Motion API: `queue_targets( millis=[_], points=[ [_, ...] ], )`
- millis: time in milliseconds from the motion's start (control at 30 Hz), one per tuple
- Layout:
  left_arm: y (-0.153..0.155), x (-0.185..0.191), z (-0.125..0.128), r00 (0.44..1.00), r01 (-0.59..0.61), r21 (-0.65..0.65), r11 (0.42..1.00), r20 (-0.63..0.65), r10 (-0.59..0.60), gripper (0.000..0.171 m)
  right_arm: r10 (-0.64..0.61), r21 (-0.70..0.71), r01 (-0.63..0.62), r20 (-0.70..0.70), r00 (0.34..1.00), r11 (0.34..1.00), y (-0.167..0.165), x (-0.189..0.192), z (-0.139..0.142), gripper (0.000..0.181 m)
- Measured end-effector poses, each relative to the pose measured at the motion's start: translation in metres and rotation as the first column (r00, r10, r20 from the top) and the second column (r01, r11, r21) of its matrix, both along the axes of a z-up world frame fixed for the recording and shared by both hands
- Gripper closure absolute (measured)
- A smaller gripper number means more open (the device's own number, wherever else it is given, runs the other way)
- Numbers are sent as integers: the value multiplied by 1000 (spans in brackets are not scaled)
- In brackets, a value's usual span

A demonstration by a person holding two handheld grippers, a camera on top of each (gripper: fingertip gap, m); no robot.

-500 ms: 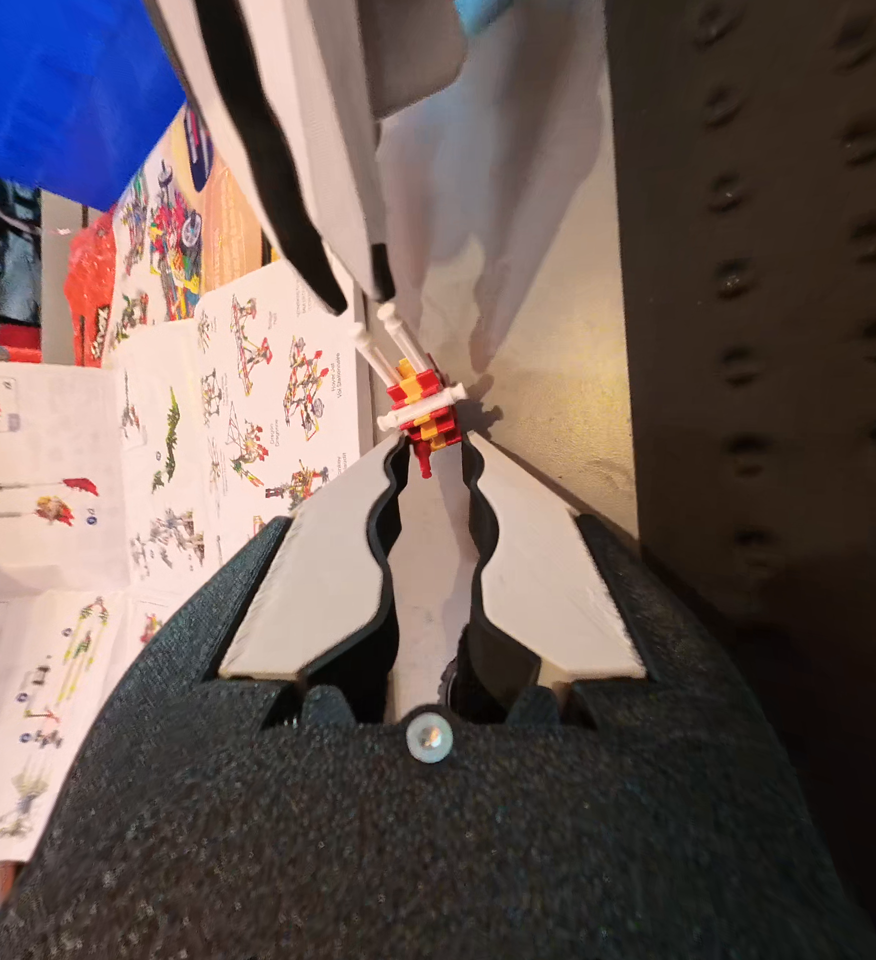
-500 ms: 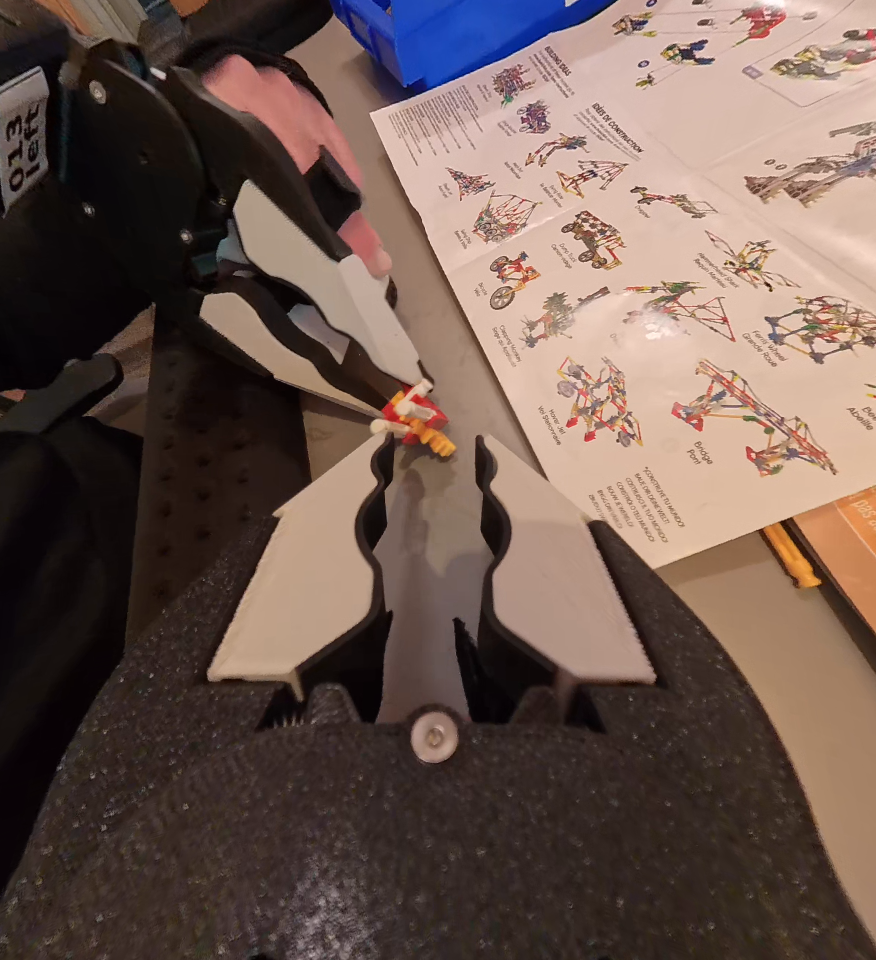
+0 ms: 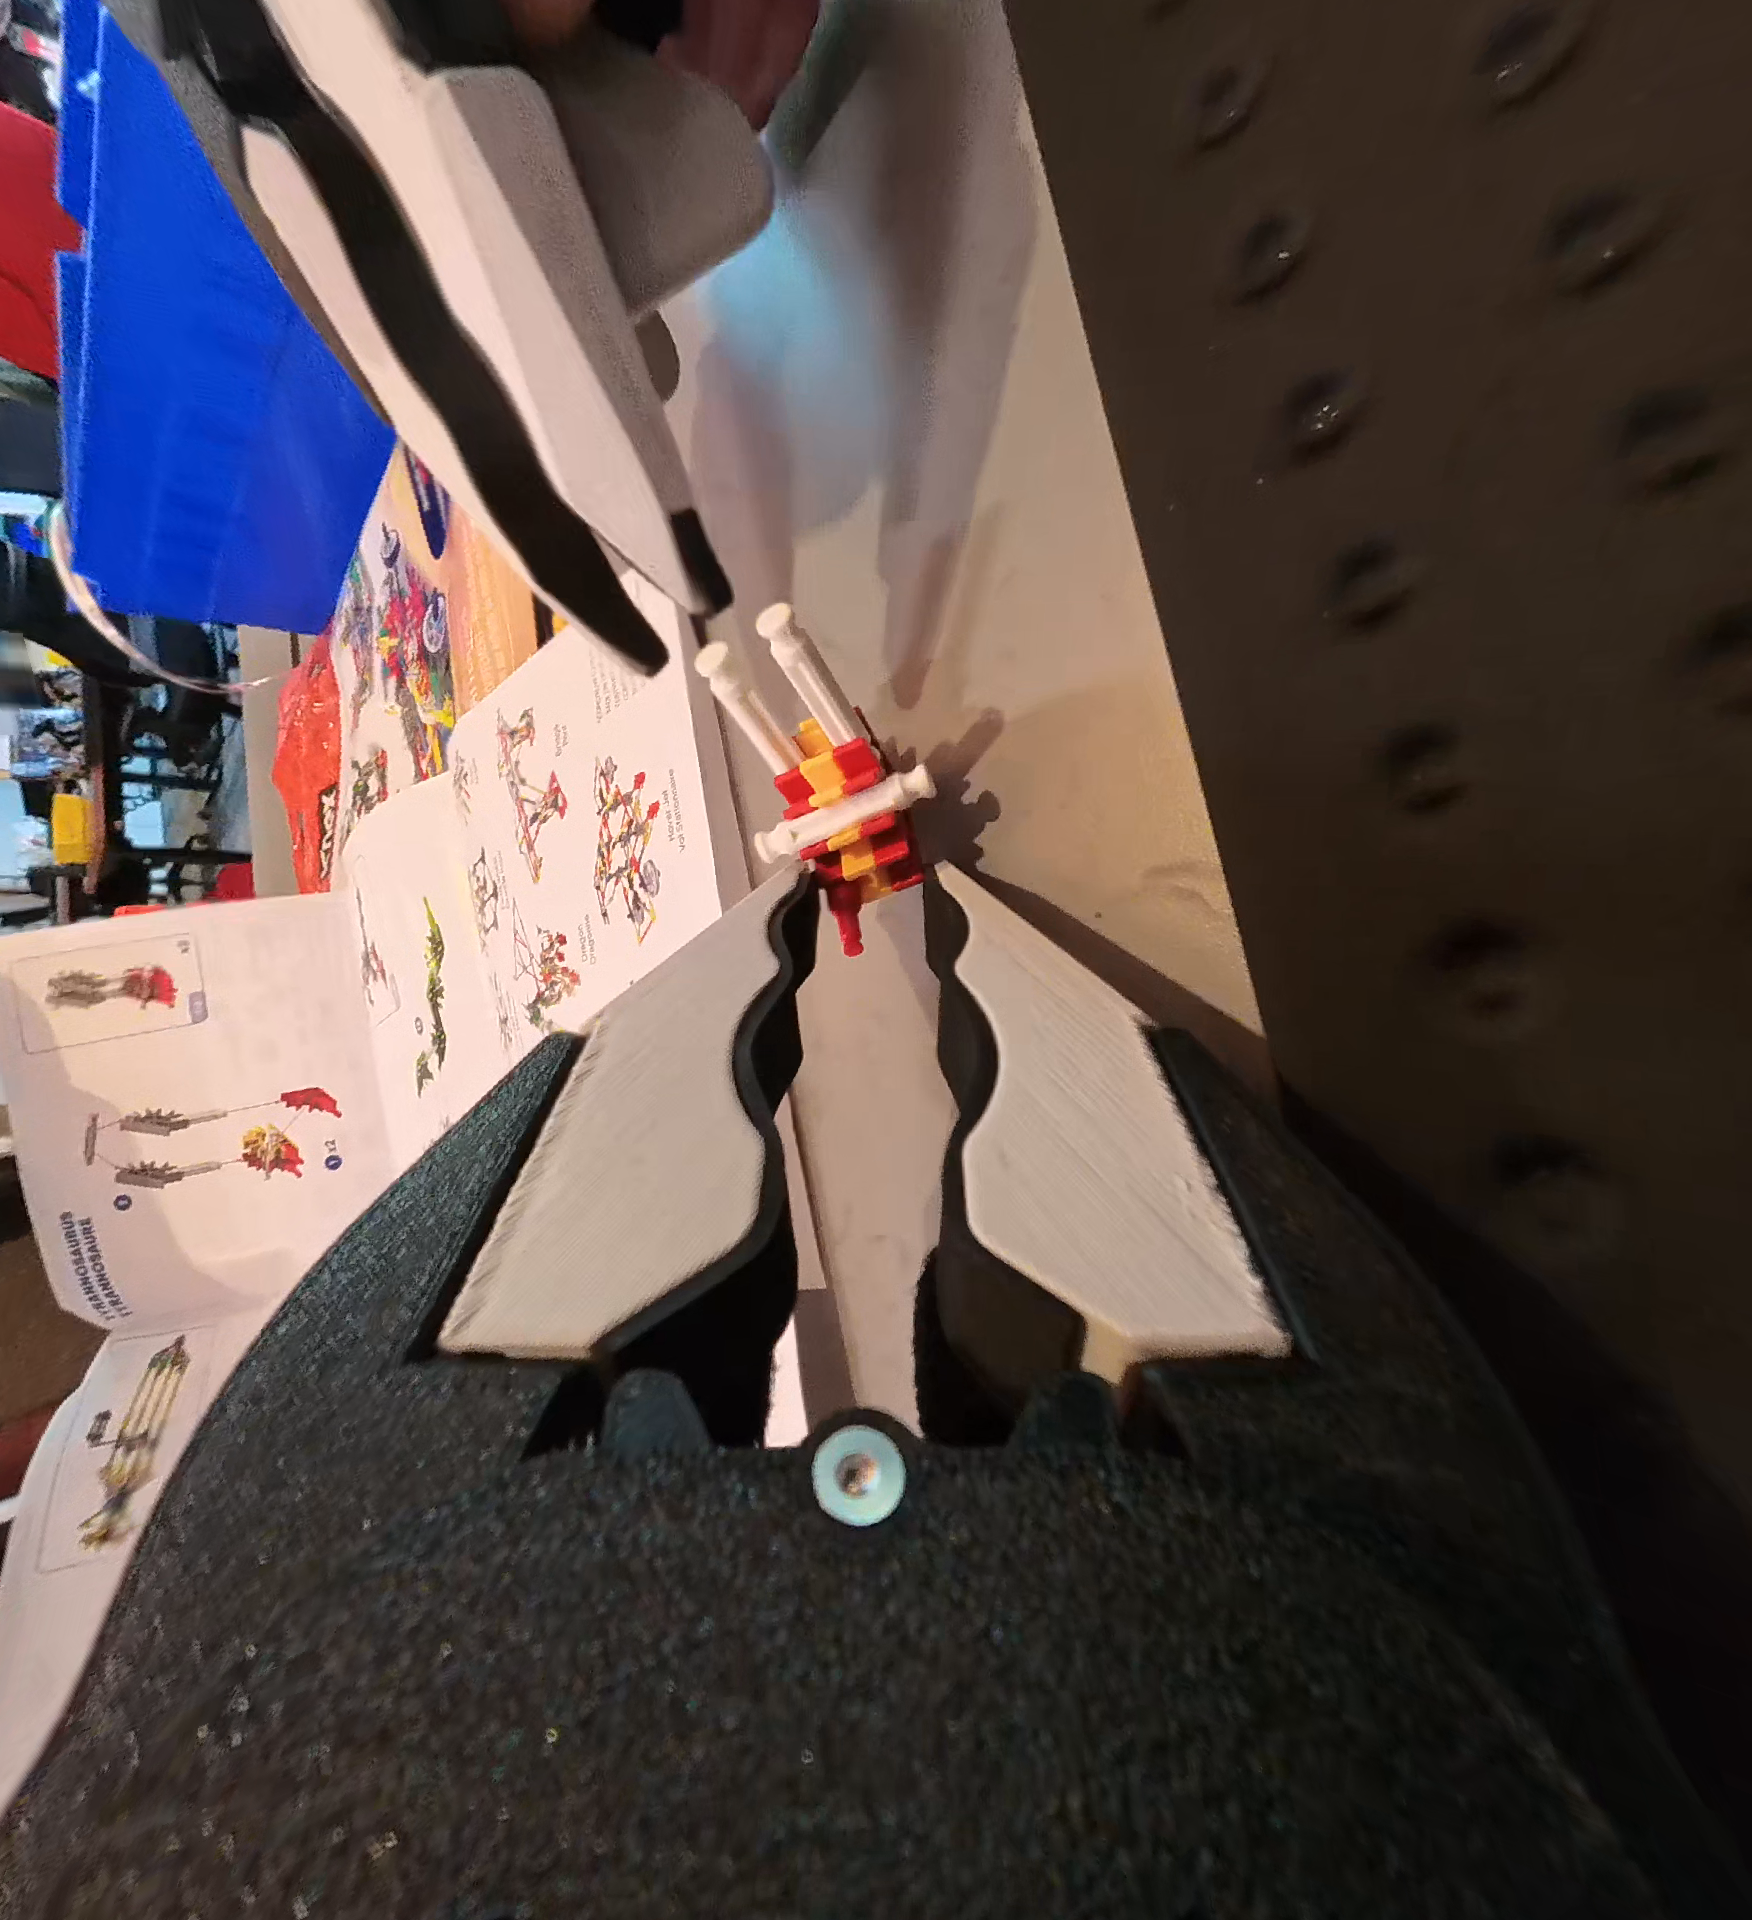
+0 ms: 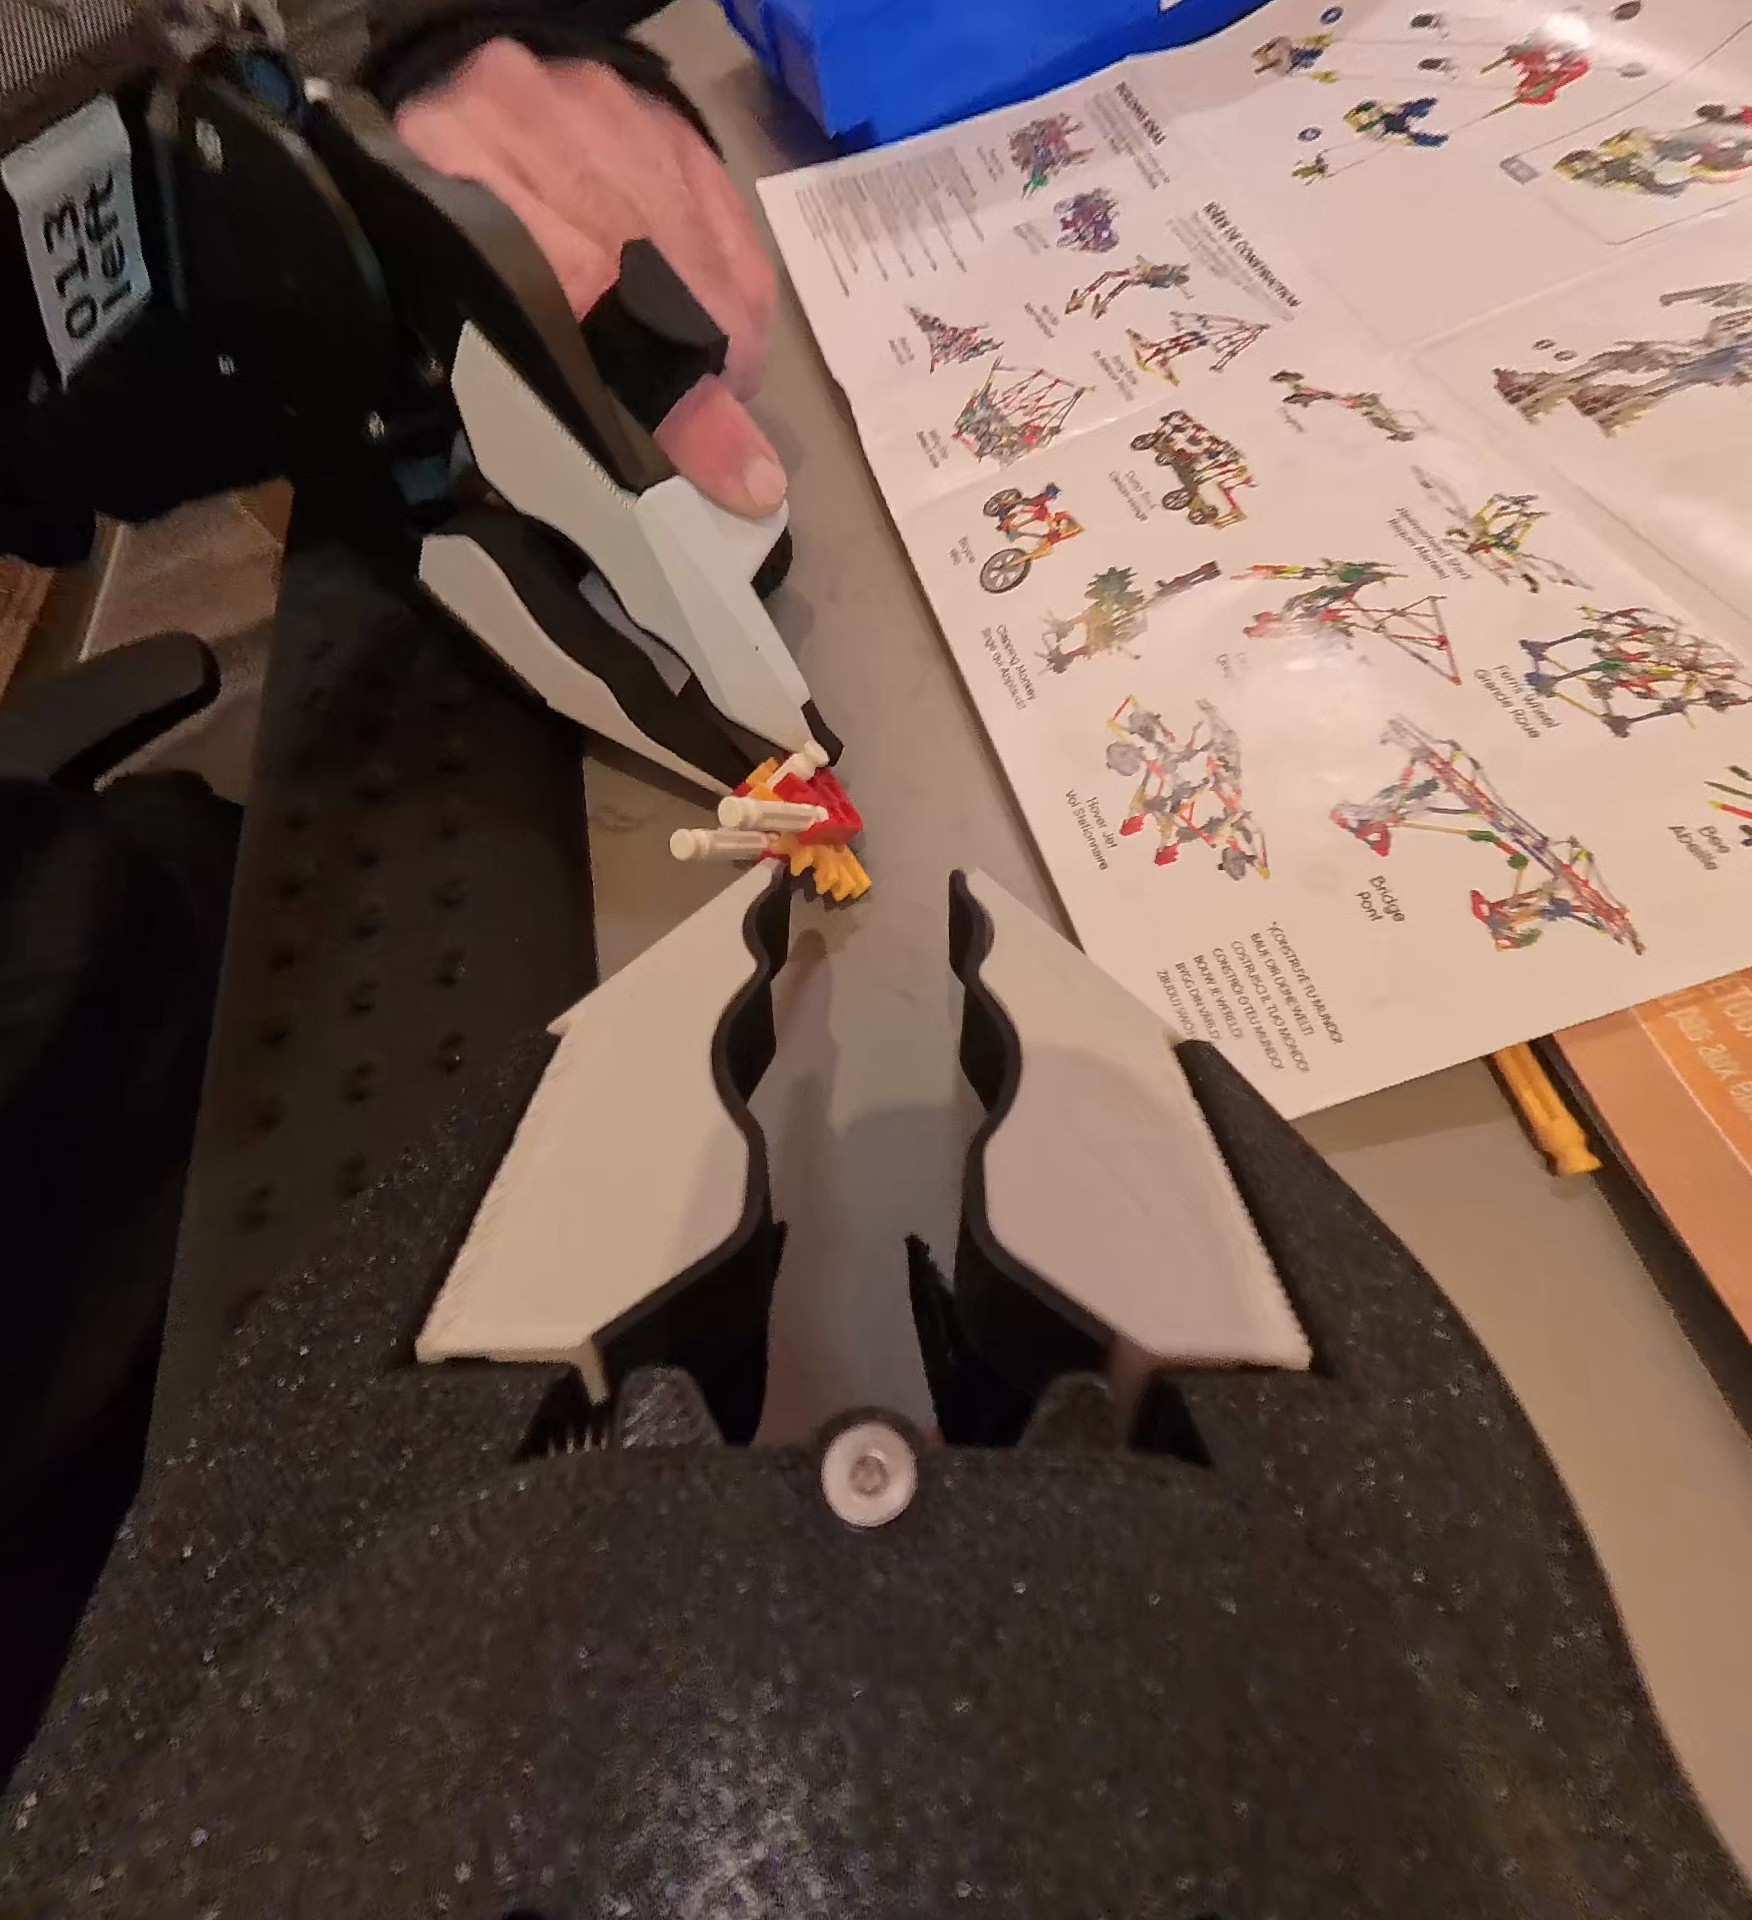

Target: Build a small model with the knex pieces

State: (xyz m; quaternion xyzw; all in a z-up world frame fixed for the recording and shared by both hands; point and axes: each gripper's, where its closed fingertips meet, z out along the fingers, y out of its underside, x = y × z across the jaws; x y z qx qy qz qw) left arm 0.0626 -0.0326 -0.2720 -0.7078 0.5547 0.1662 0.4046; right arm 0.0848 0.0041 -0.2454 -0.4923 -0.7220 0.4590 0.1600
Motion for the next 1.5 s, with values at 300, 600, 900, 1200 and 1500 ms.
queue_targets(
  millis=[300, 600, 900, 1200, 1500],
  points=[
    [-6, -1, -3, 964, 36, -169, 985, 264, 10, 155, 143, 147, -139, -19, 990, 979, -16, -5, -6, 155],
    [-9, -4, -4, 943, 33, -229, 973, 330, 46, 154, 220, 252, -217, 20, 975, 943, -24, -11, -25, 164],
    [-9, -4, -3, 956, 25, -186, 982, 292, 31, 155, 246, 293, -240, 19, 969, 925, -34, -17, -28, 175],
    [-9, -9, -2, 957, -5, -183, 983, 285, 58, 151, 234, 292, -231, 24, 972, 928, -33, -18, -29, 175],
    [-12, -6, 9, 907, -24, -234, 972, 403, 120, 144, 239, 314, -233, 21, 971, 920, -35, -18, -30, 175]
  ],
)
